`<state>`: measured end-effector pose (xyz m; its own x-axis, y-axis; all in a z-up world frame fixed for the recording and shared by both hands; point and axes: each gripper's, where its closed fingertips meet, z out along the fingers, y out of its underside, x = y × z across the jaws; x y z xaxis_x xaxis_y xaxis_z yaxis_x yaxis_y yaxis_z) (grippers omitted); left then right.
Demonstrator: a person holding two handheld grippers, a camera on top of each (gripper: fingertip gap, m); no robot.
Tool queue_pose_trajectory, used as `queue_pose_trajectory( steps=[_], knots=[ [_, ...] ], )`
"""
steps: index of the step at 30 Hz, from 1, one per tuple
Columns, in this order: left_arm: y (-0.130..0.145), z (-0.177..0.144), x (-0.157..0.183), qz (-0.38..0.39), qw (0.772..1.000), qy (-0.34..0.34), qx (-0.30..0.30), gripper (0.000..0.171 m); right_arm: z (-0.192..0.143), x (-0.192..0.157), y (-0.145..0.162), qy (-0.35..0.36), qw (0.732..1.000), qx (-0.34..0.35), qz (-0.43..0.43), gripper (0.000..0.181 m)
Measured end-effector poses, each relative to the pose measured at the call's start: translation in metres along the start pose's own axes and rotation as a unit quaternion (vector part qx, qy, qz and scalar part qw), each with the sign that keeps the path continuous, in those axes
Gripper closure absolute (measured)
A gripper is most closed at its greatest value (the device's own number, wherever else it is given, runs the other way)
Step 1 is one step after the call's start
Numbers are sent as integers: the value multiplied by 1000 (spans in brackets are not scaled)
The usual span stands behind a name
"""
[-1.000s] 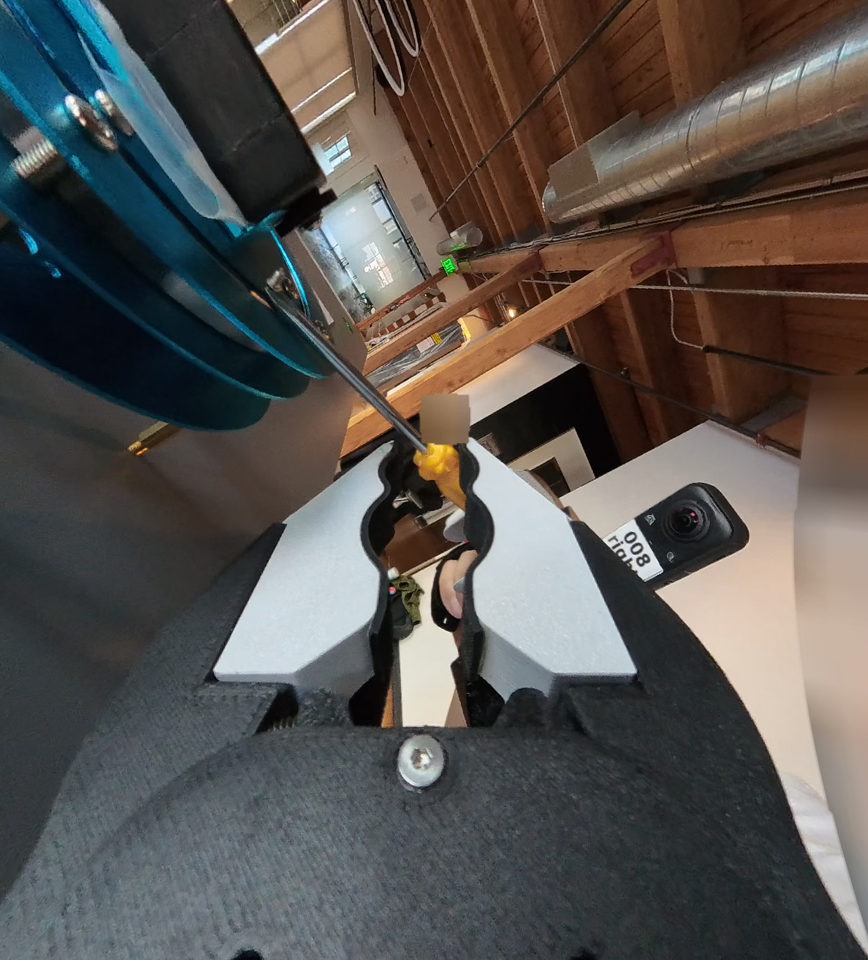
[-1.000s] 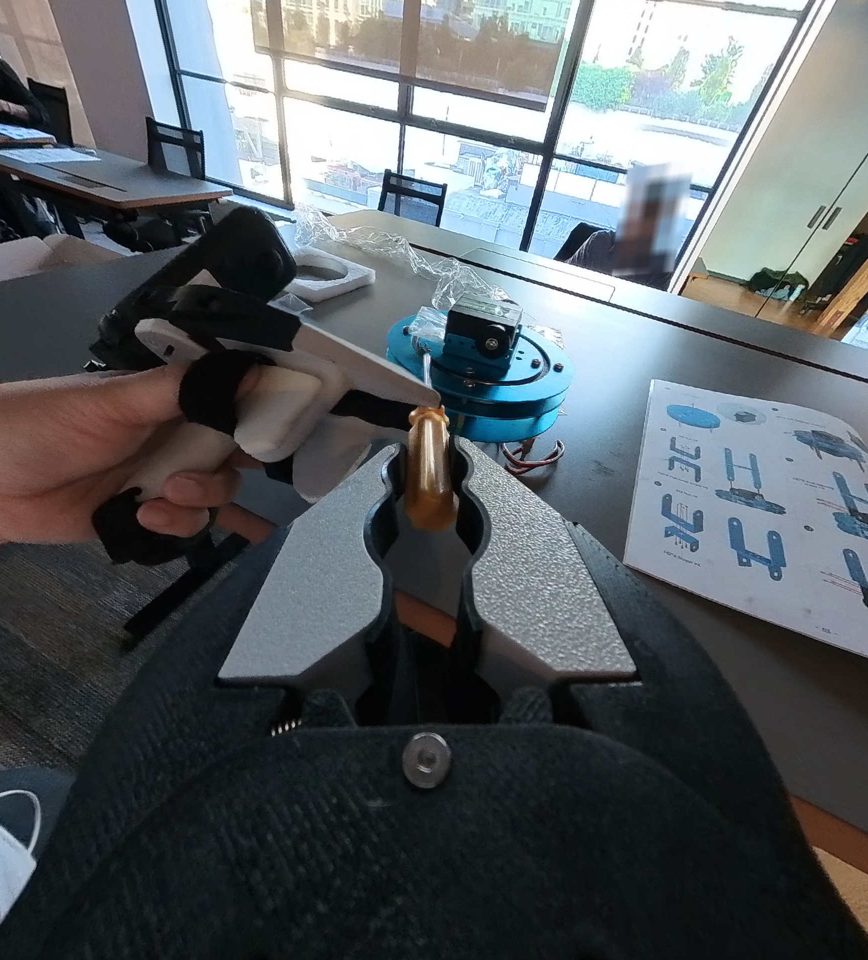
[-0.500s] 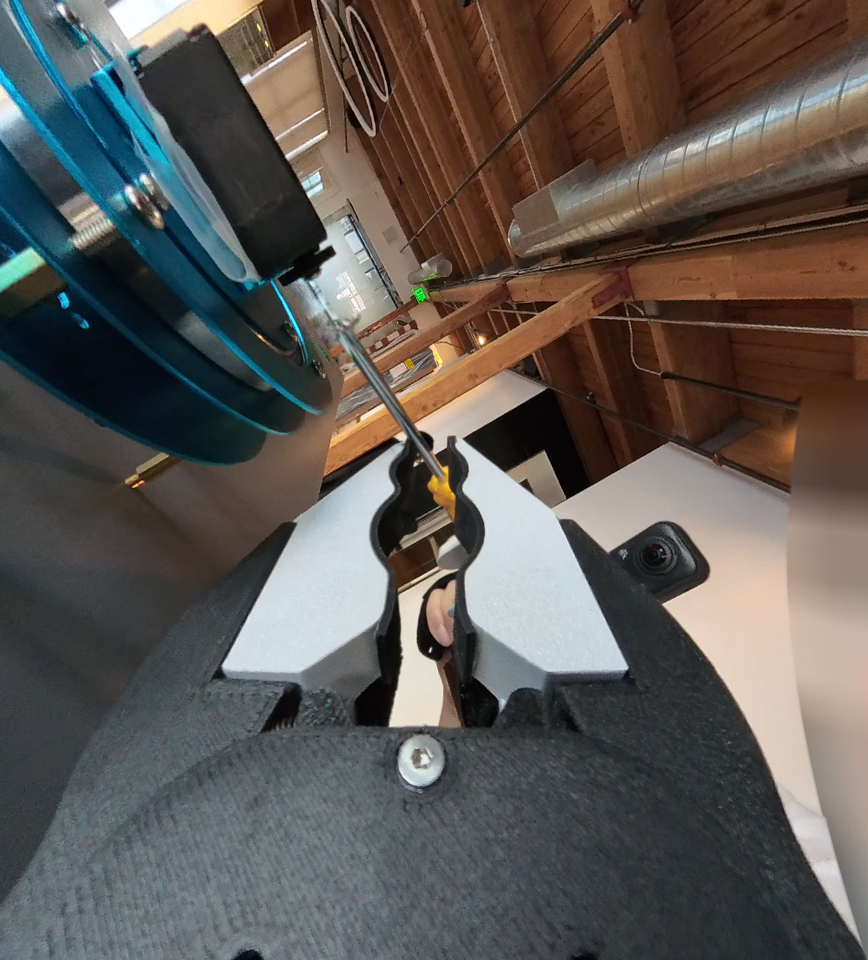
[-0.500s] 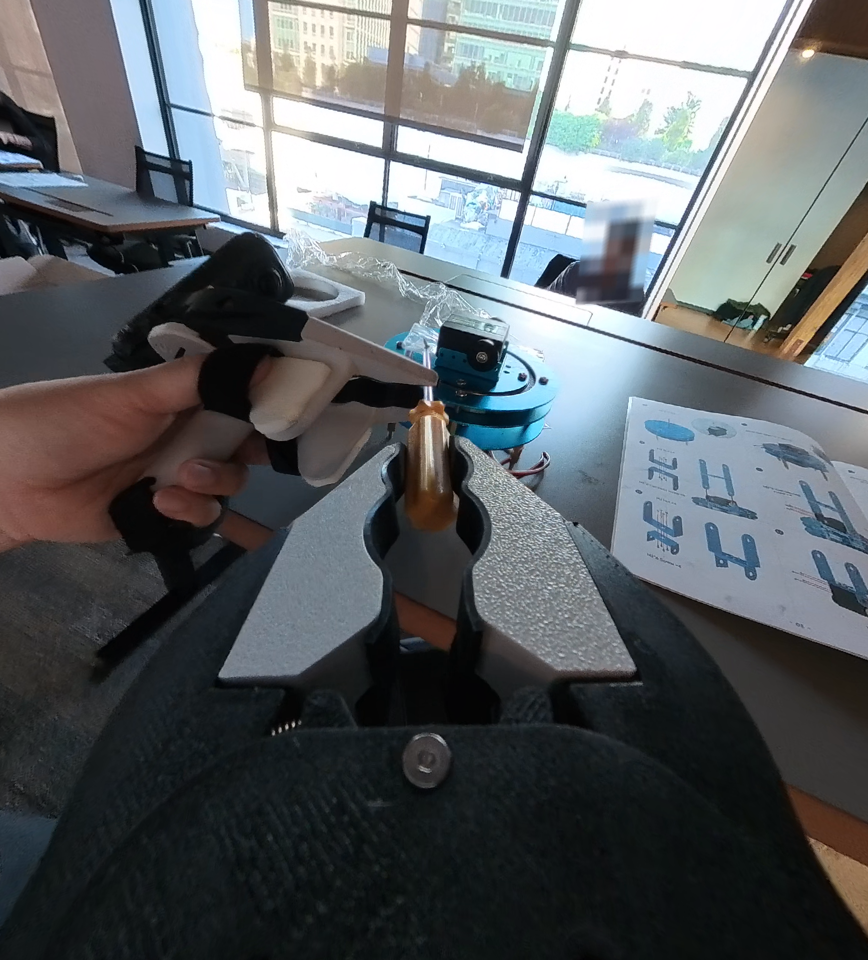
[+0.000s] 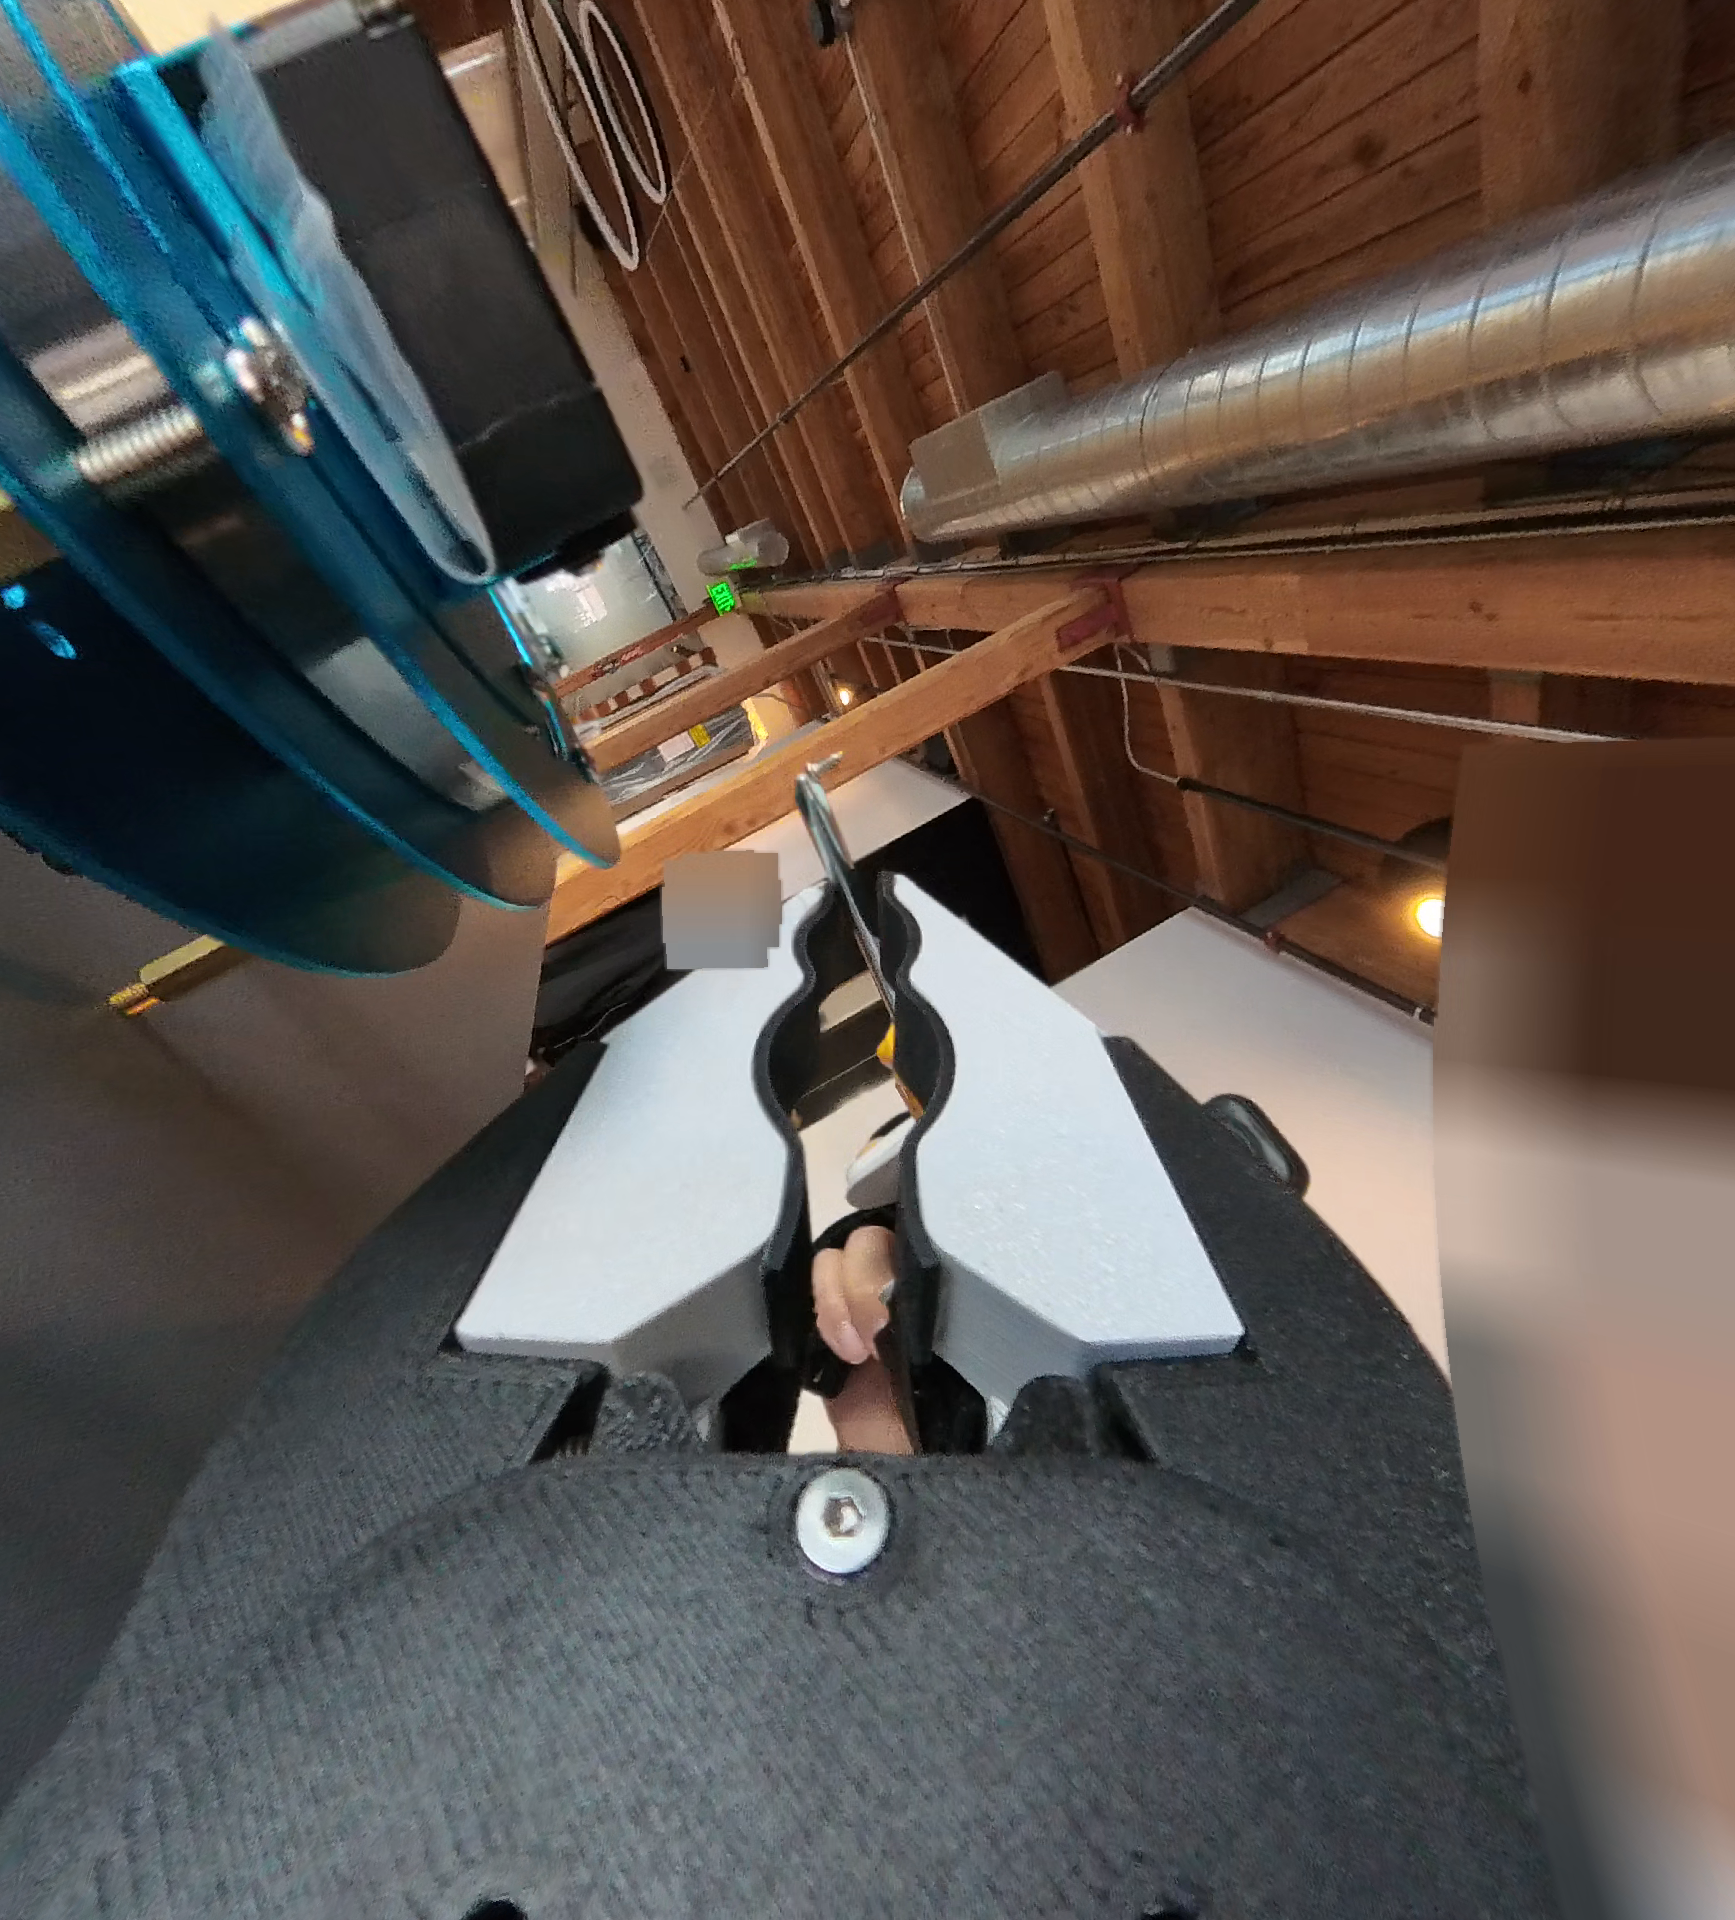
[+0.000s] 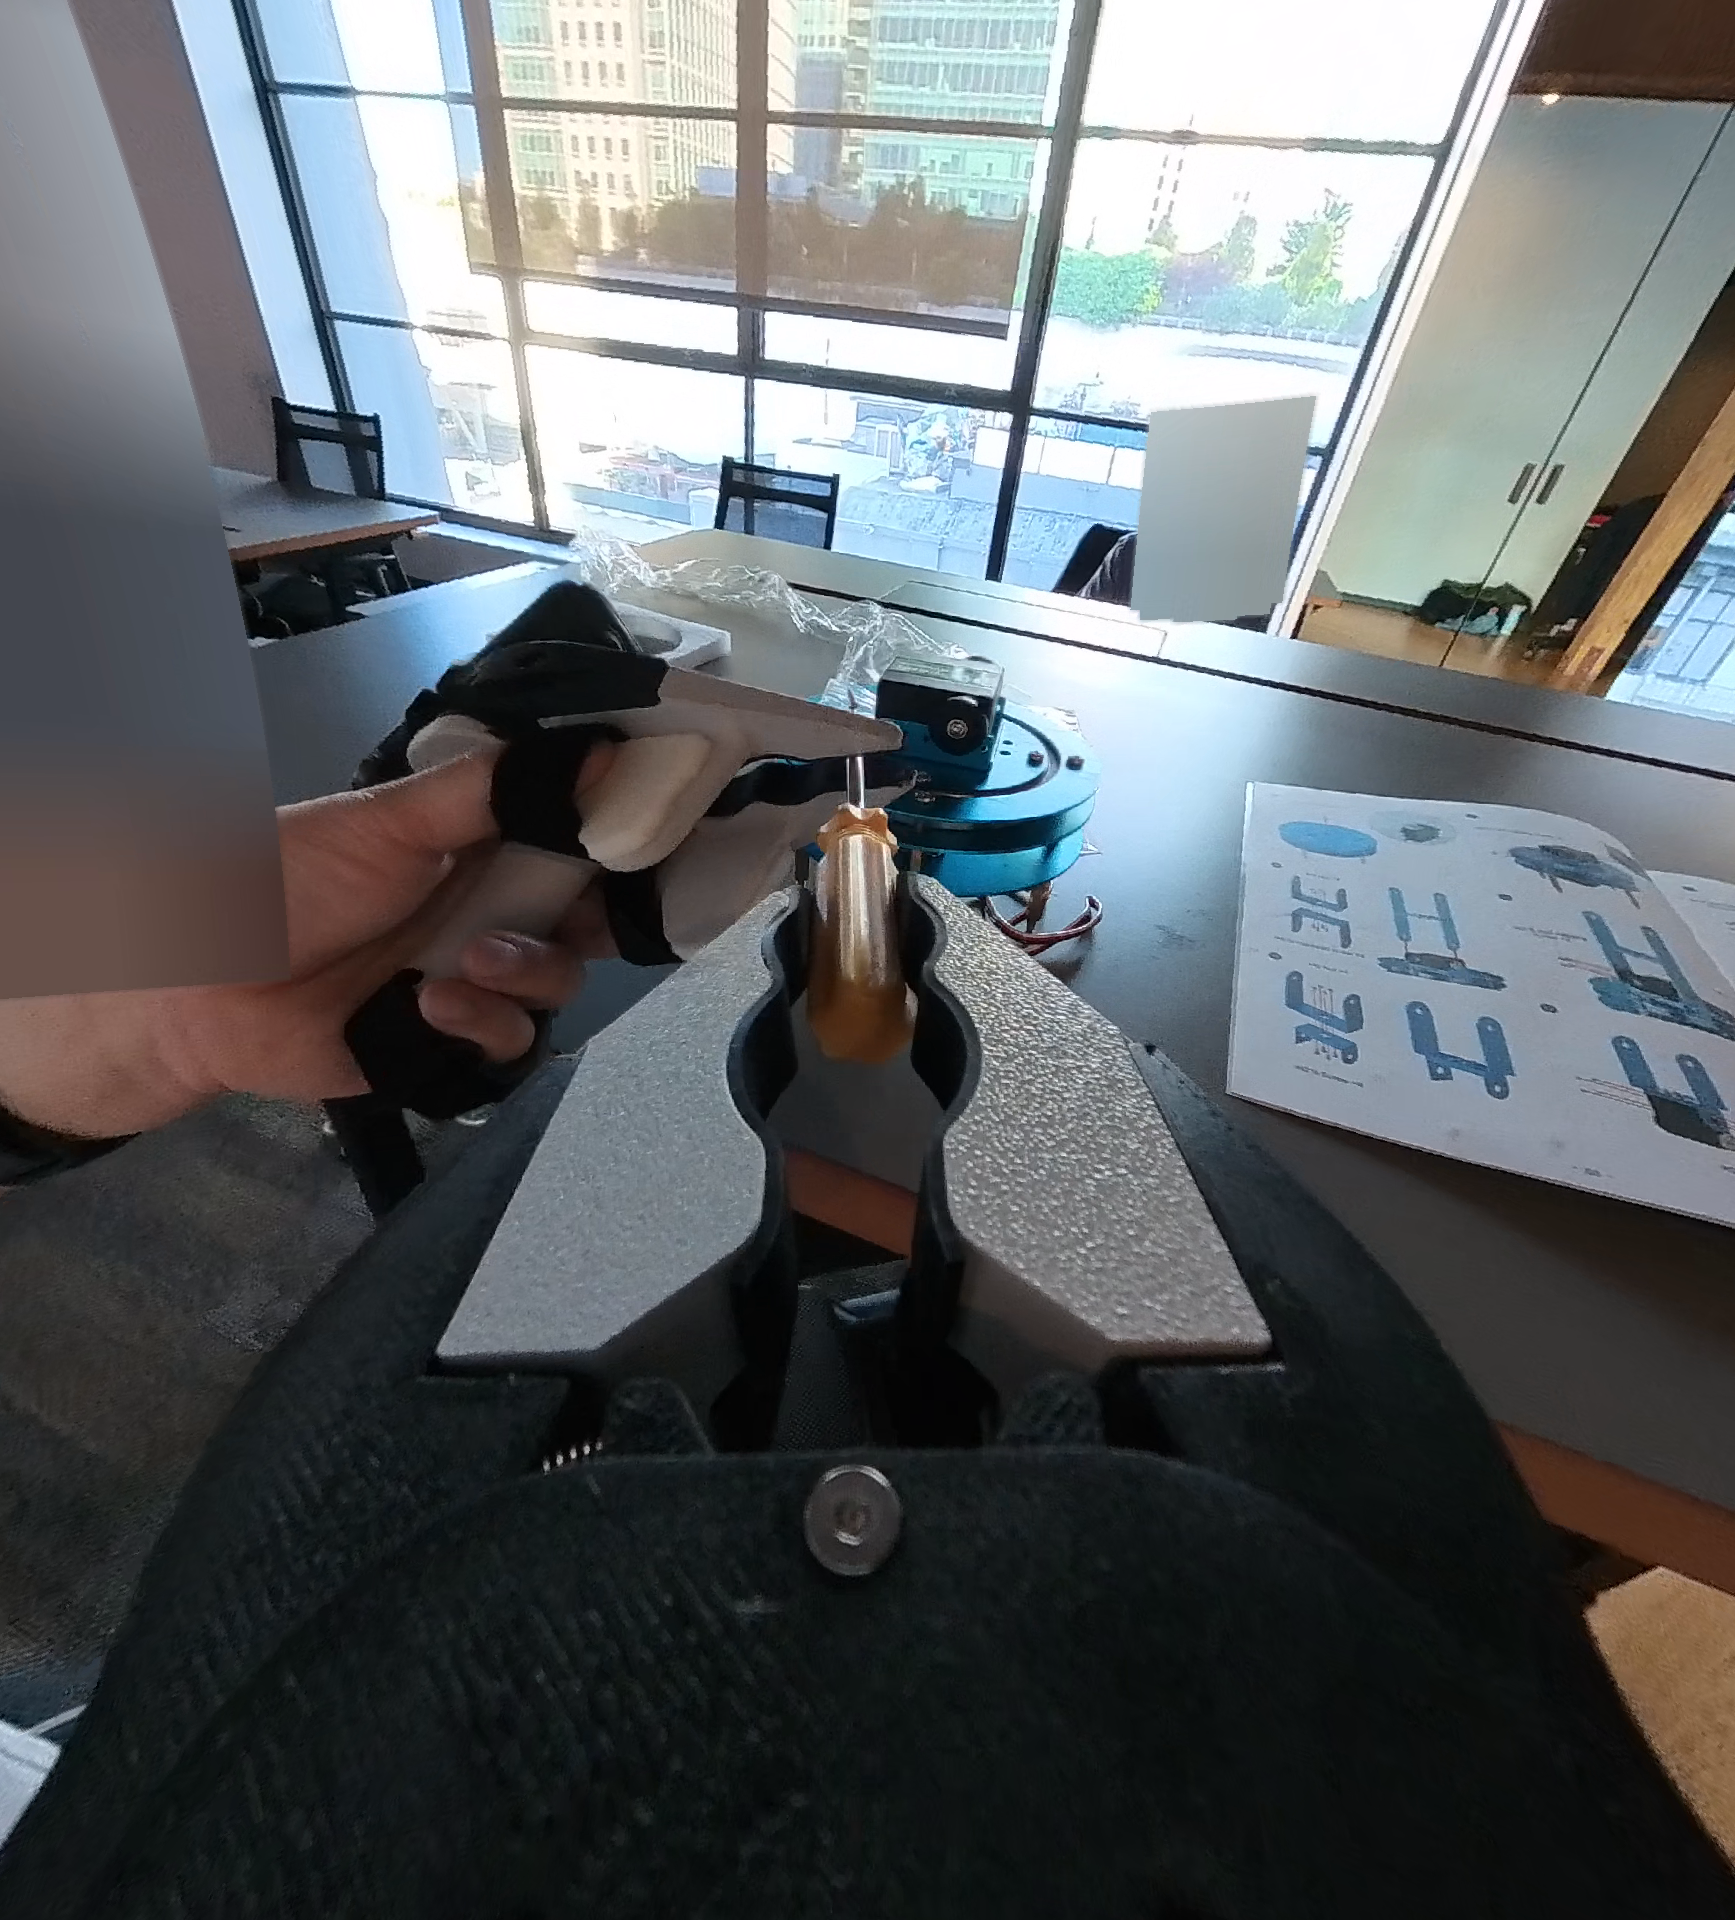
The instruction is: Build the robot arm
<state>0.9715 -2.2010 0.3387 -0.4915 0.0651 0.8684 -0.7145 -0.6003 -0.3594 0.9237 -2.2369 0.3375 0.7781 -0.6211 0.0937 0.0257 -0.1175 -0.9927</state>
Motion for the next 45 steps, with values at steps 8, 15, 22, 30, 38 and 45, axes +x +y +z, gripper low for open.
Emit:
queue_pose_trajectory(
  steps=[8, 15, 22, 30, 38, 45],
  knots=[
    [-1, -1, 1, -96, 995, 27, -30, 170, 2, -8, 0, 51, 997, 55, -11, 166],
    [-5, -9, -1, -151, 986, 36, -54, 170, 11, -21, -7, 71, 989, 118, -55, 164],
    [-15, -11, -4, -177, 982, 32, -55, 170, 36, -20, -5, 83, 987, 91, -107, 151],
    [-23, -9, -8, -169, 985, 20, -26, 170, 55, -13, 0, 57, 990, 85, -93, 144],
    [-21, -9, -12, -186, 982, 19, -3, 170, 59, -7, -7, 45, 989, 115, -82, 164],
    [-23, -7, -12, -184, 983, 19, -4, 170, 62, -6, -6, 41, 989, 109, -92, 166]
  ],
)
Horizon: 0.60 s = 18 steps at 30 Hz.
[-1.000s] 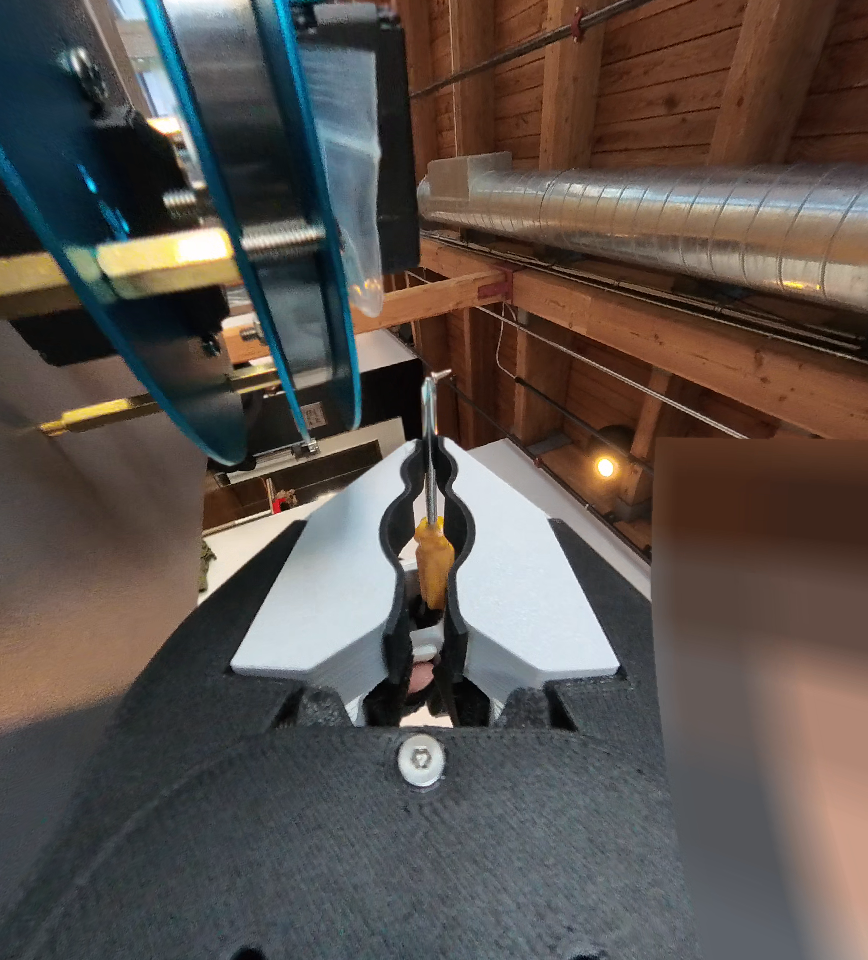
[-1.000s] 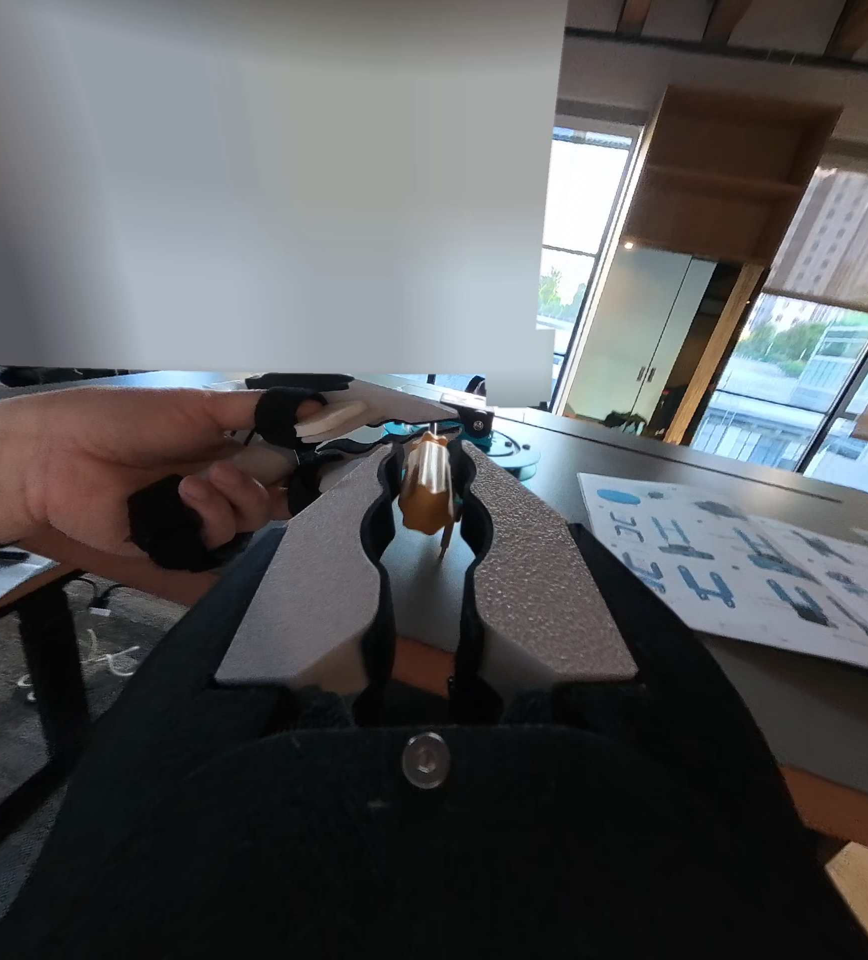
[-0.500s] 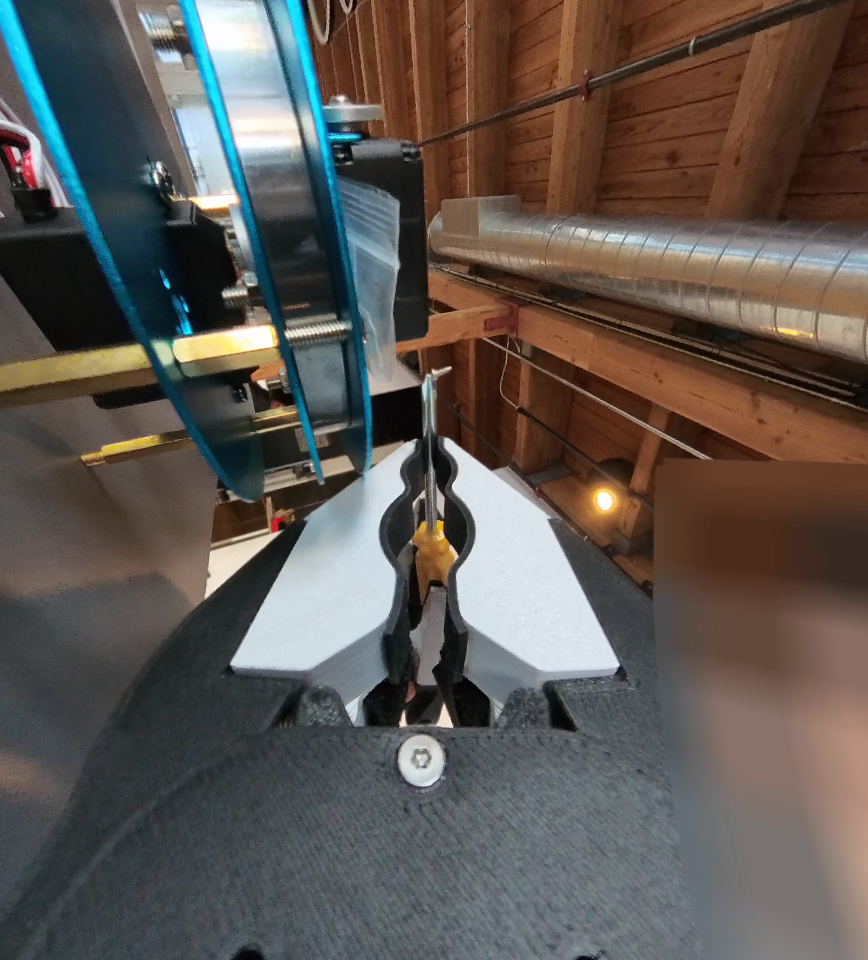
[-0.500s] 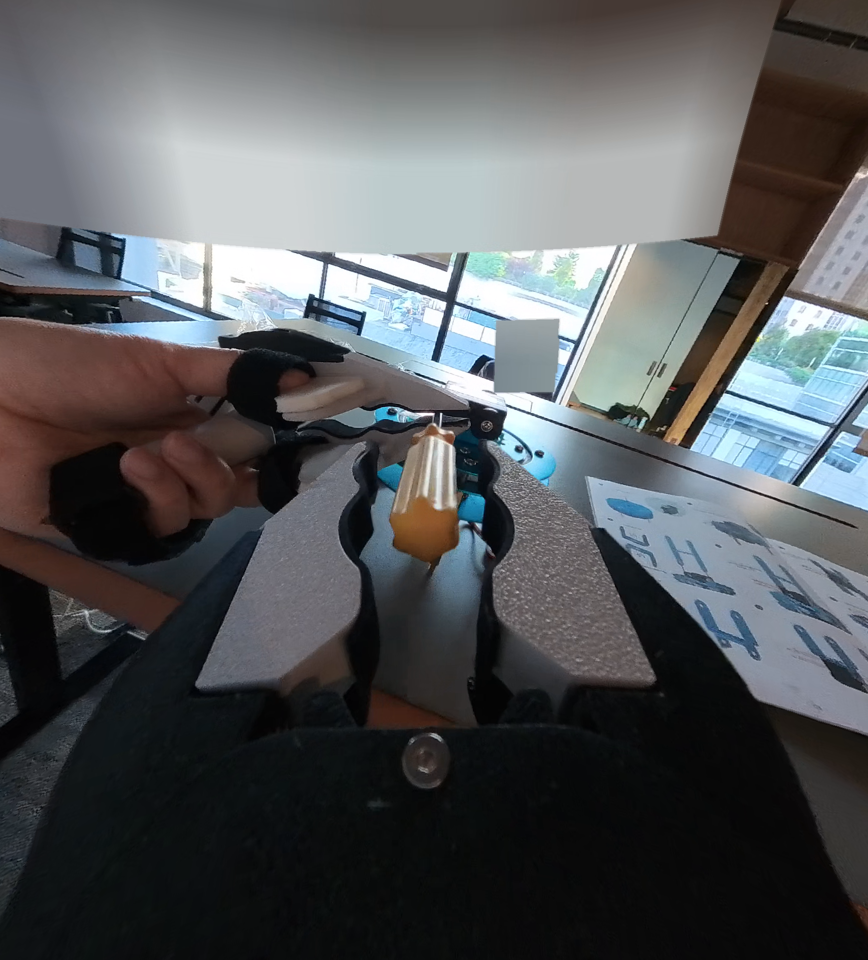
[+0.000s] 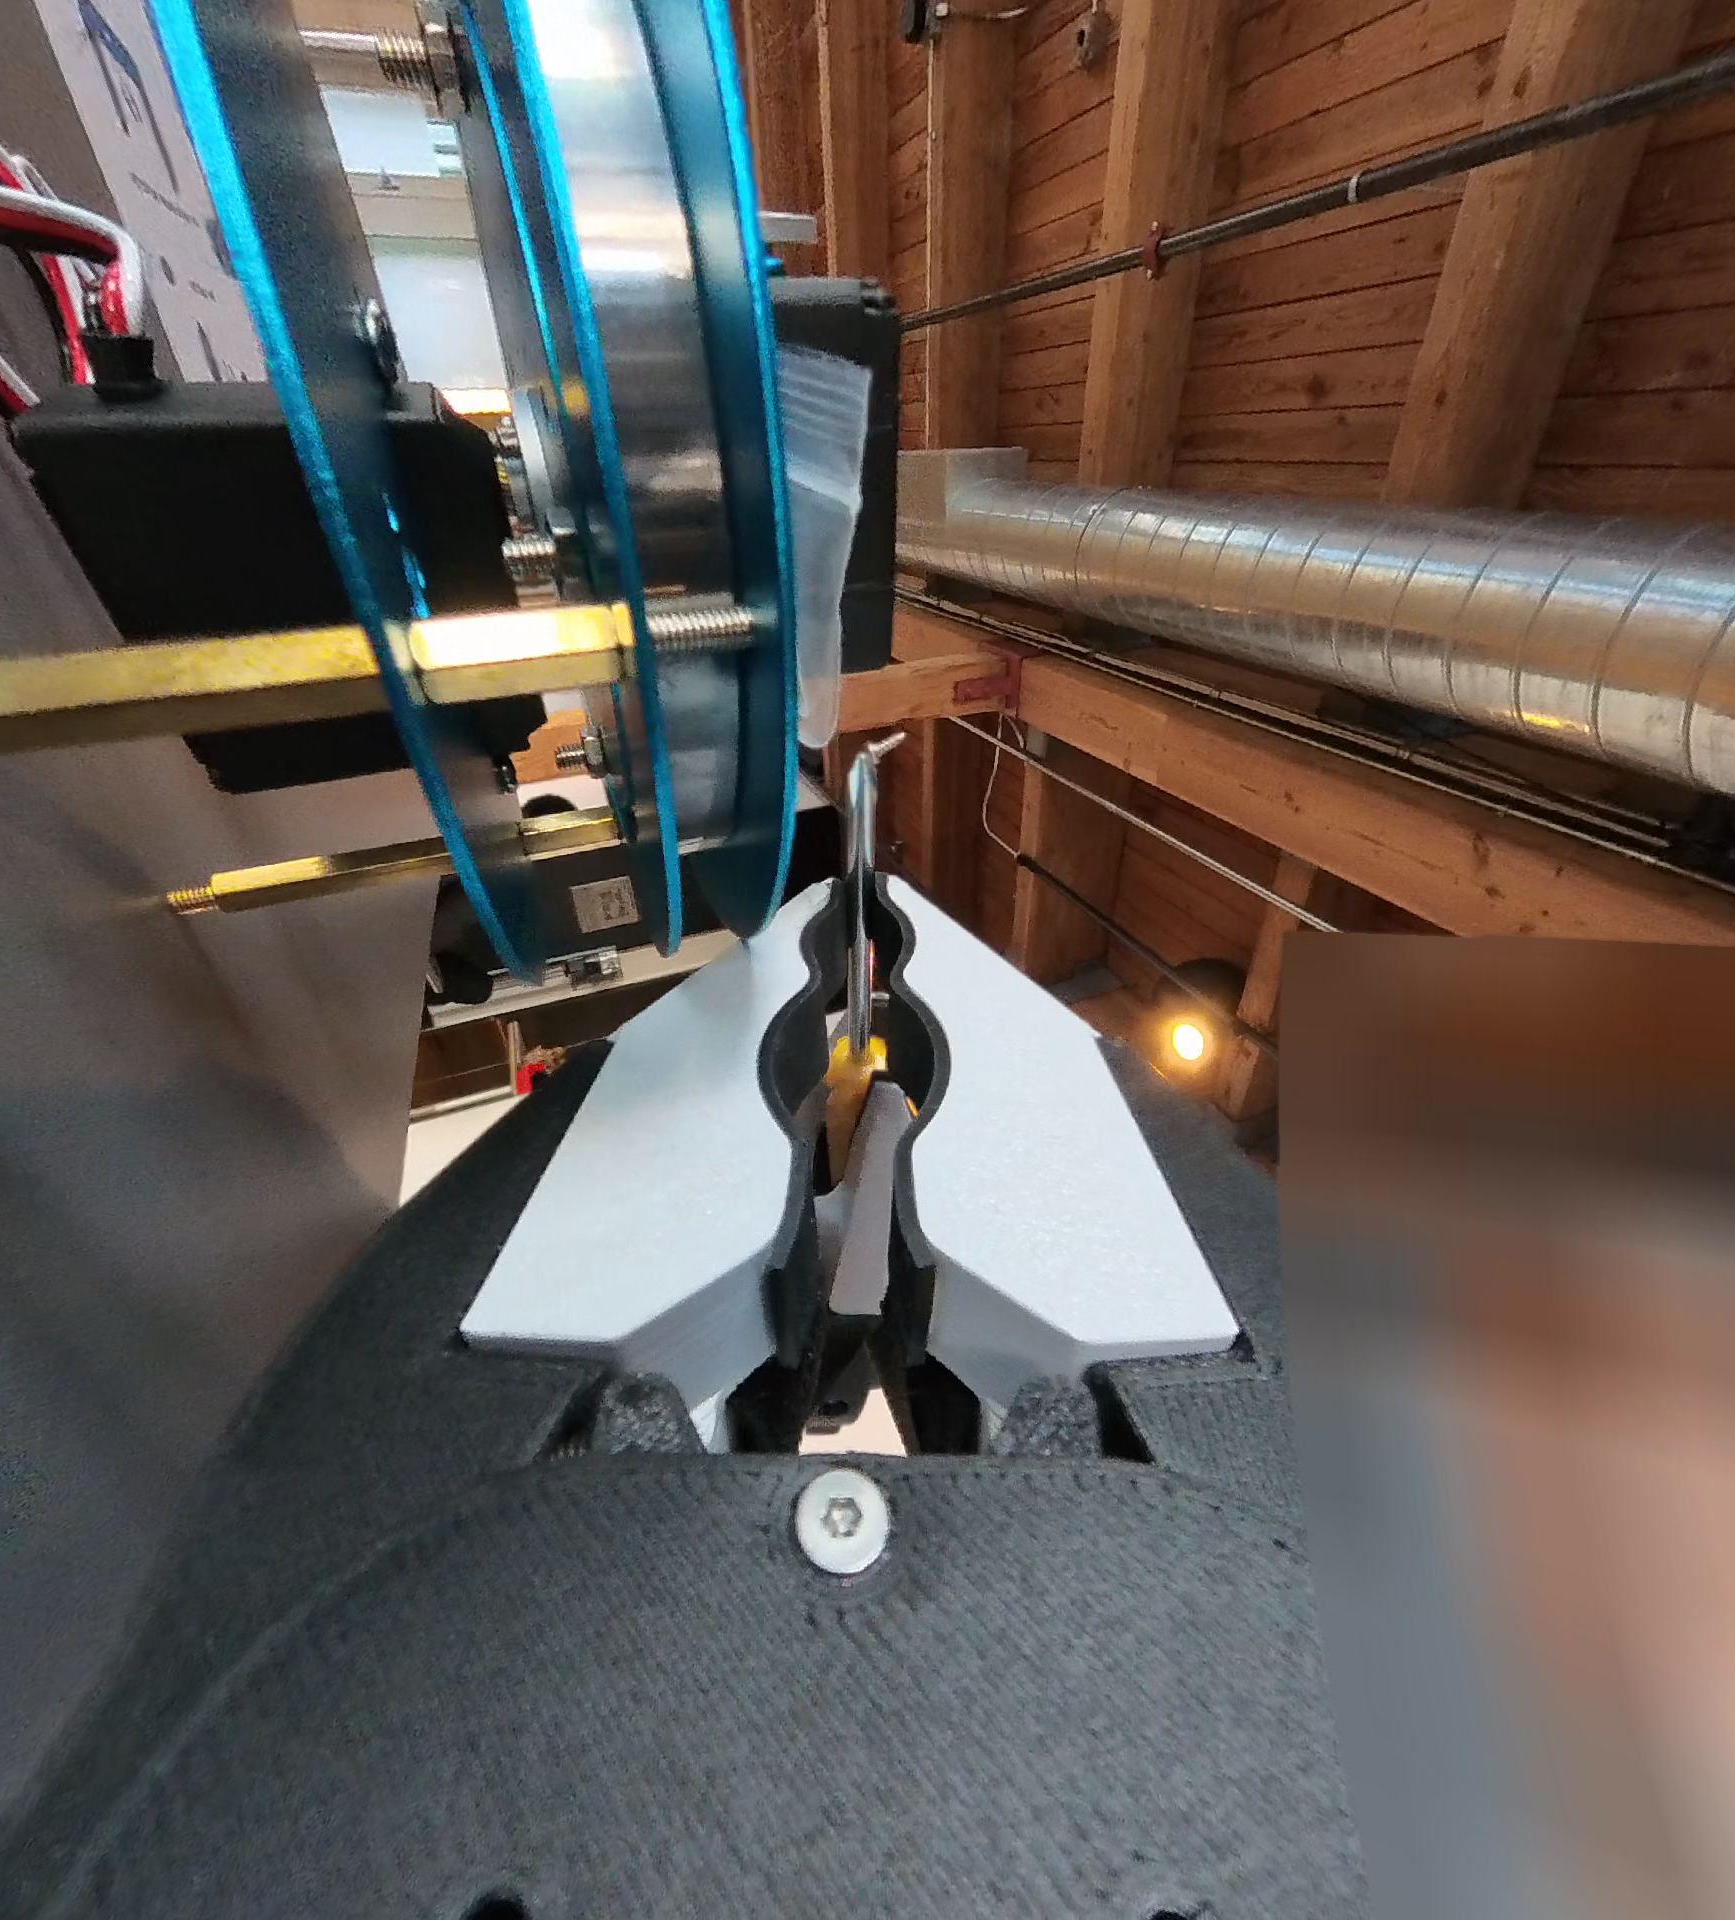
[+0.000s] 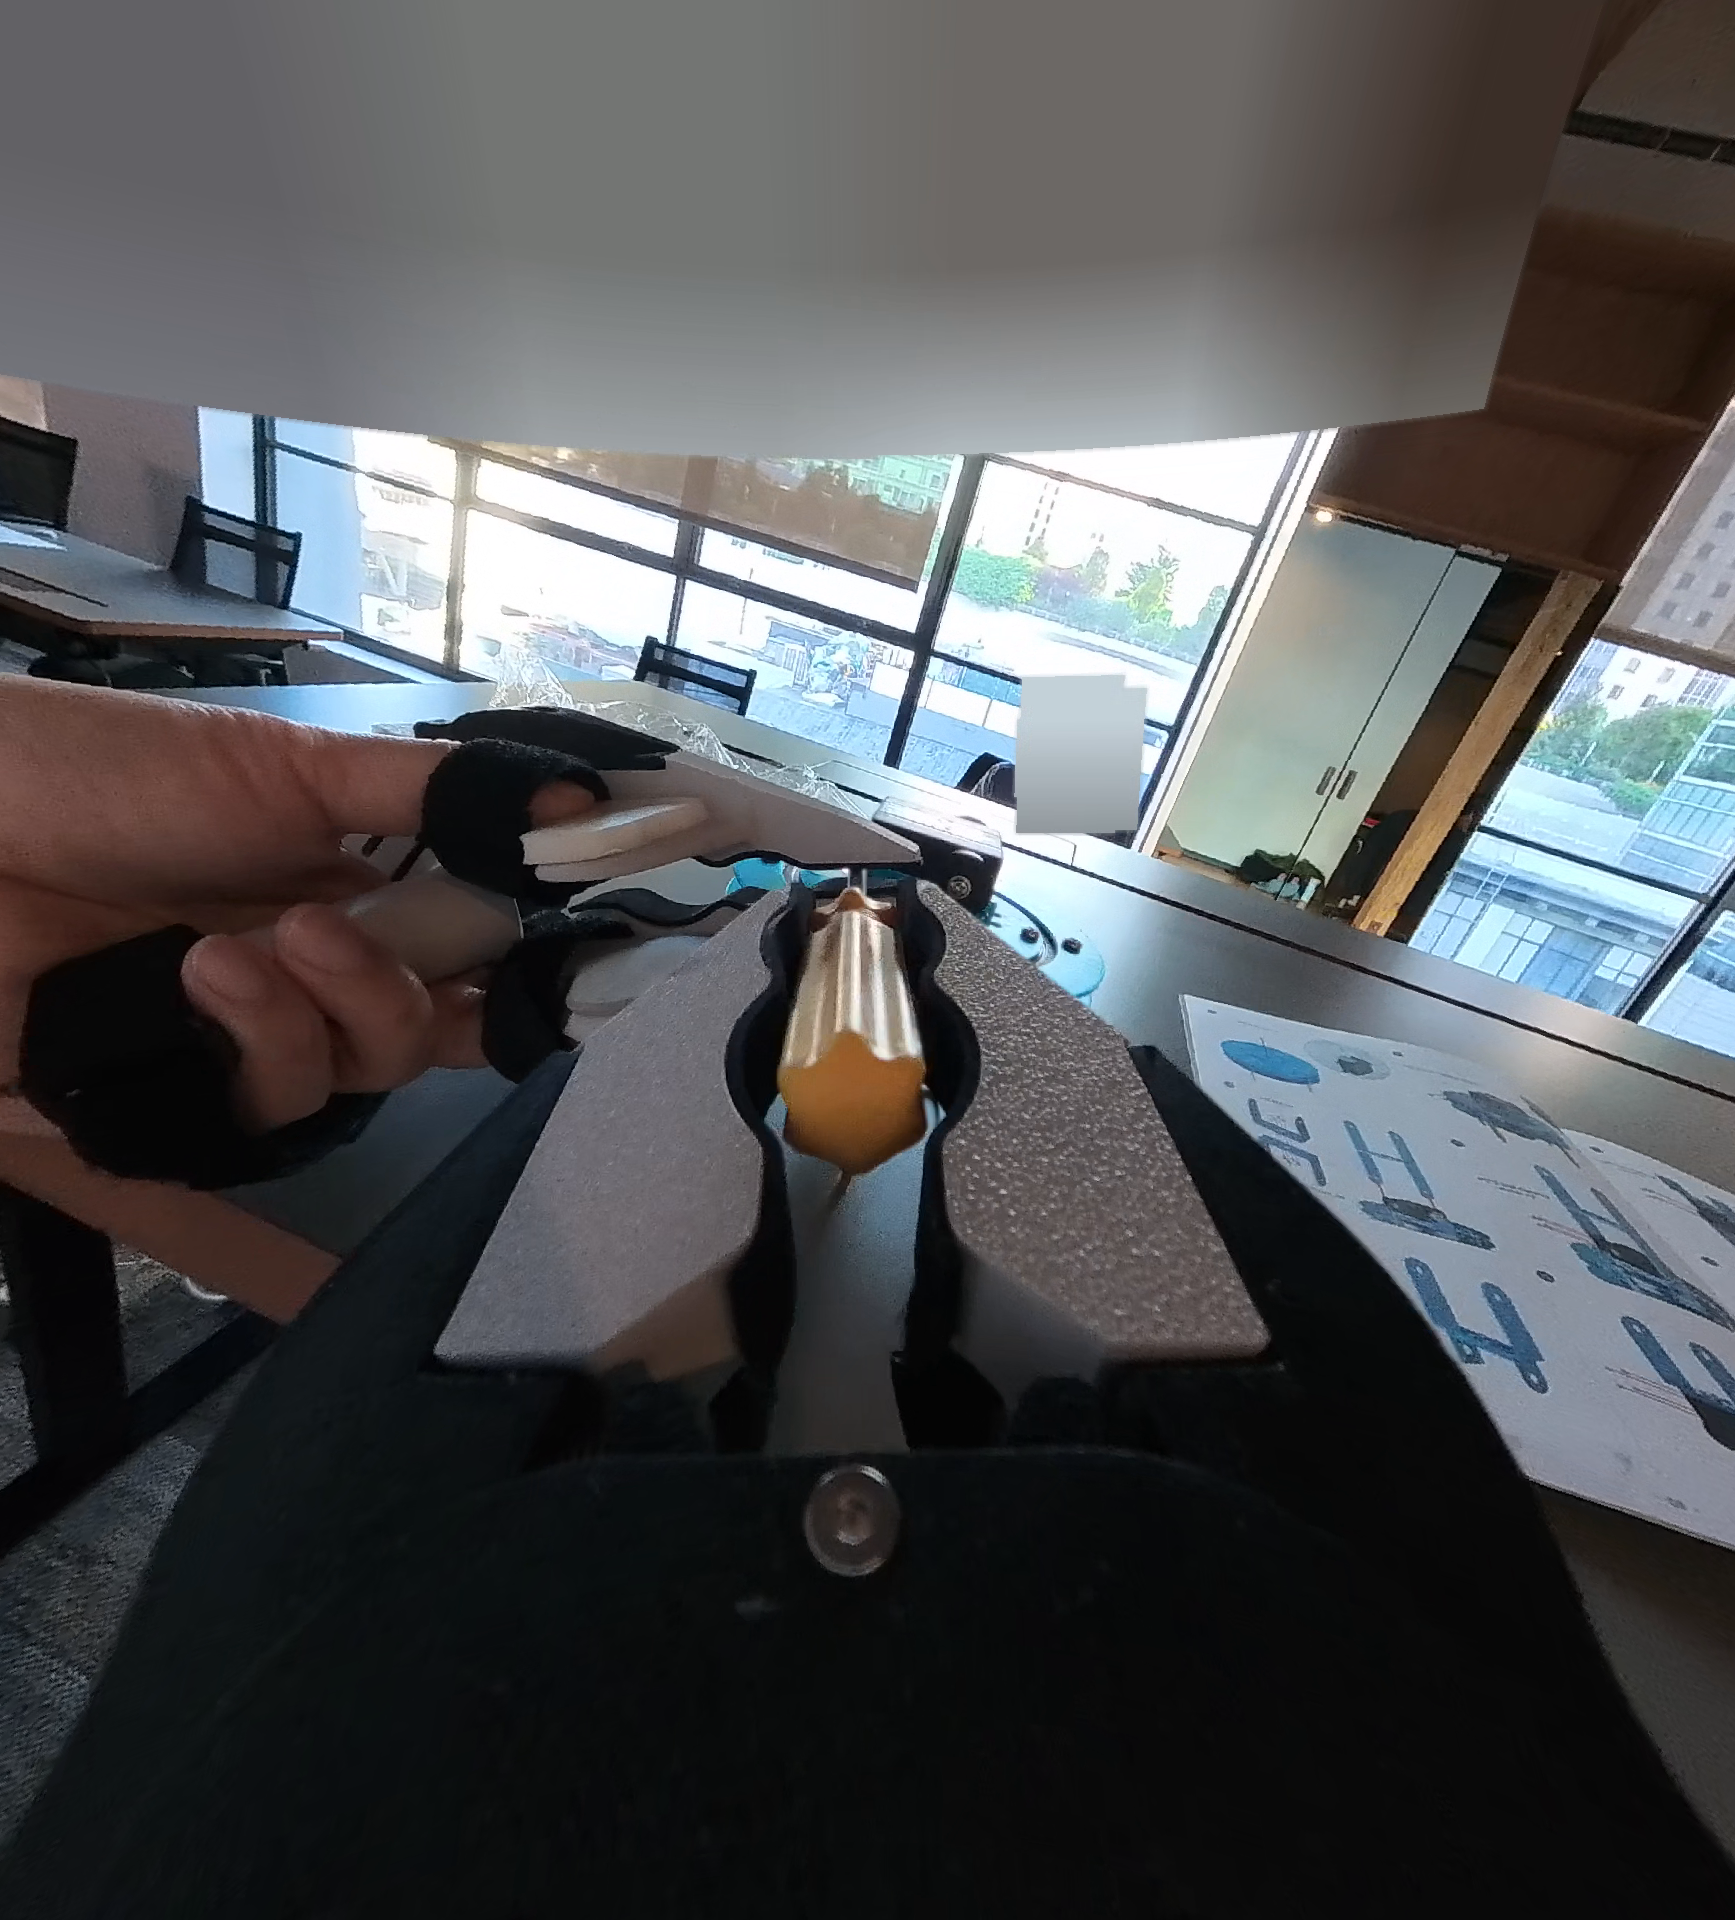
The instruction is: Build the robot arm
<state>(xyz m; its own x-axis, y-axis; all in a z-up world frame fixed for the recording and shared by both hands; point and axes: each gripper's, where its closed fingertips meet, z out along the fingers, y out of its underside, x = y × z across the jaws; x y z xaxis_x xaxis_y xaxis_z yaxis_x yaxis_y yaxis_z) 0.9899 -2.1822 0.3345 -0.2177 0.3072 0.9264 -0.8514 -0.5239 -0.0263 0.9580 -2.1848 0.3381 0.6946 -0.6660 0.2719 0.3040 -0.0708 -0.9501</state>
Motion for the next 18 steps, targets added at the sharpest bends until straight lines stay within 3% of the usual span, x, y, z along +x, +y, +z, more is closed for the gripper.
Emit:
queue_pose_trajectory(
  steps=[18],
  knots=[
    [7, 0, 5, 17, 1000, 6, -25, 170, -3, -1, -3, -10, 1000, 5, 12, 167]
  ],
)
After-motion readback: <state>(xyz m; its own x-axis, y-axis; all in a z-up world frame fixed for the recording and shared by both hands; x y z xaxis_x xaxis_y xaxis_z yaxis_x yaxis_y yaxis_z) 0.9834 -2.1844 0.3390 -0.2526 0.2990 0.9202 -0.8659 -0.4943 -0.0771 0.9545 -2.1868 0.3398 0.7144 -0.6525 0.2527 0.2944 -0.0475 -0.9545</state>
